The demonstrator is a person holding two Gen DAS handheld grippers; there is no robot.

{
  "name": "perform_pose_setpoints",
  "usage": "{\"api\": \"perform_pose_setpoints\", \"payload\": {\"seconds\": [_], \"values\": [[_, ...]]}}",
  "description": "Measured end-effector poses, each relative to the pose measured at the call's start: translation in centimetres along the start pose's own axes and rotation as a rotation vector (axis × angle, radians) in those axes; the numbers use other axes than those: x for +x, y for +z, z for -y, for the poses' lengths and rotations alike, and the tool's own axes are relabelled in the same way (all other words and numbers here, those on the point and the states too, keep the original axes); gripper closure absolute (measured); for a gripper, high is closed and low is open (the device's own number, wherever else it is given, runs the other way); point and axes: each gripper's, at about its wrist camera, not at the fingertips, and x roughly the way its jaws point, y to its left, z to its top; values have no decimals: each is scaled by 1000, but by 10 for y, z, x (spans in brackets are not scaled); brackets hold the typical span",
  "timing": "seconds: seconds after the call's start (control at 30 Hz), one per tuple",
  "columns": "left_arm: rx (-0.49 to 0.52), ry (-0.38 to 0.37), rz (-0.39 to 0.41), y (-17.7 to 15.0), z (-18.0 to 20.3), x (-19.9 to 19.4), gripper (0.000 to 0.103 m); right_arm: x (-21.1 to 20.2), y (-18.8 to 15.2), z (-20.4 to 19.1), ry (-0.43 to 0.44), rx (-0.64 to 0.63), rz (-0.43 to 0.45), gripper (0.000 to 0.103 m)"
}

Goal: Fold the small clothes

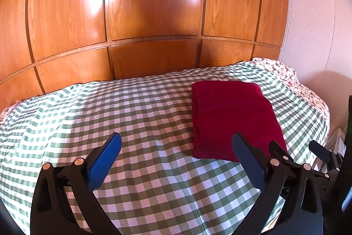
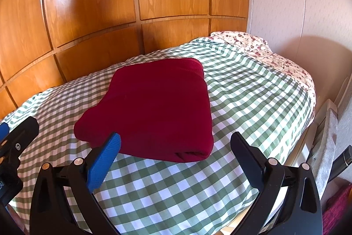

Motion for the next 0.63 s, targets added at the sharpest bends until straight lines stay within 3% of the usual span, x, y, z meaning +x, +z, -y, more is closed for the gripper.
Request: {"api": "perform_pose_setpoints", "payload": {"seconds": [0.3,0.5,0.63], "values": [[25,10,13,-3,1,4,4,7,-6,0,-3,2,-22,4],[-35,-6,-83,-8,-9,24,3,16,9,20,3,35,-14,4],[-67,14,-132,-16,-20,41,3,43,33,62,-67,97,-13,4]]}}
